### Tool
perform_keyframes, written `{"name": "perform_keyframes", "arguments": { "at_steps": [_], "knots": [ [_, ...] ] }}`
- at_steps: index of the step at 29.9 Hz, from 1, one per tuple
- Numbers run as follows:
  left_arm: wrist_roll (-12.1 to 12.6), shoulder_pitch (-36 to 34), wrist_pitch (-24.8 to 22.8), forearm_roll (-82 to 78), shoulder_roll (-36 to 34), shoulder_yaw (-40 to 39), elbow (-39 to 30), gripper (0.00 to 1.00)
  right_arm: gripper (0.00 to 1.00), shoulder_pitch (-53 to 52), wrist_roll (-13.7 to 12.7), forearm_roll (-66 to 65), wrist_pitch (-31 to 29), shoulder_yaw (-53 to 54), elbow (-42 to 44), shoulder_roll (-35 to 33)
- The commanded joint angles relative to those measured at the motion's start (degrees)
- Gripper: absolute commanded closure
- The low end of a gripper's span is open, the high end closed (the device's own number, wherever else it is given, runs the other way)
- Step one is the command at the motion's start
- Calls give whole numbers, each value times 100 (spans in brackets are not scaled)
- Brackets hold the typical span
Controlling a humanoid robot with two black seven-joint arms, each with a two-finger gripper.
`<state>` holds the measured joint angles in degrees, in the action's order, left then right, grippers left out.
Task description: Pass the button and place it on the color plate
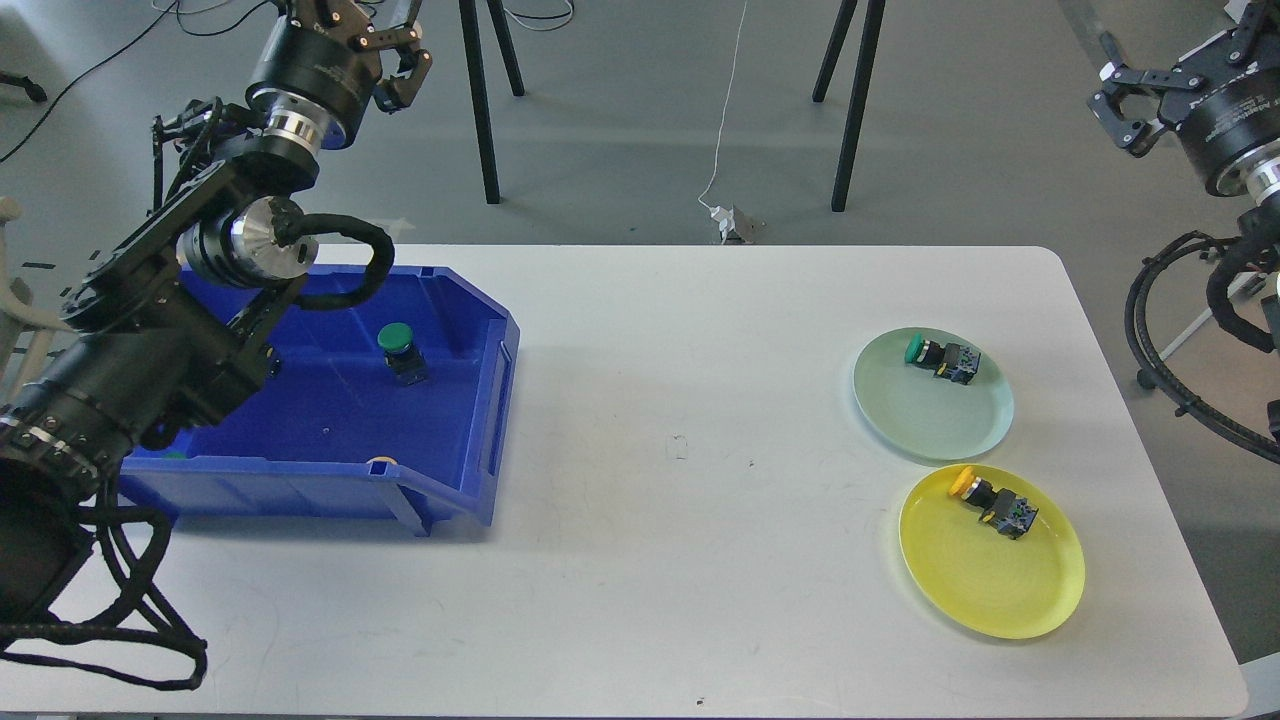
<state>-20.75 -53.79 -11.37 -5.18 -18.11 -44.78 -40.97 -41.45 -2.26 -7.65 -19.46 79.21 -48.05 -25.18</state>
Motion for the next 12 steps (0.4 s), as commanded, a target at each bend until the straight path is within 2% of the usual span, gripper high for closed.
{"name": "perform_keyframes", "arguments": {
  "at_steps": [1,12],
  "knots": [
    [9,-9,-208,17,35,-109,448,0,1,-346,-38,211,-426,-63,690,197],
    [0,-9,-516,158,36,-162,581,0,1,-496,6,220,-646,-362,832,496]
  ]
}}
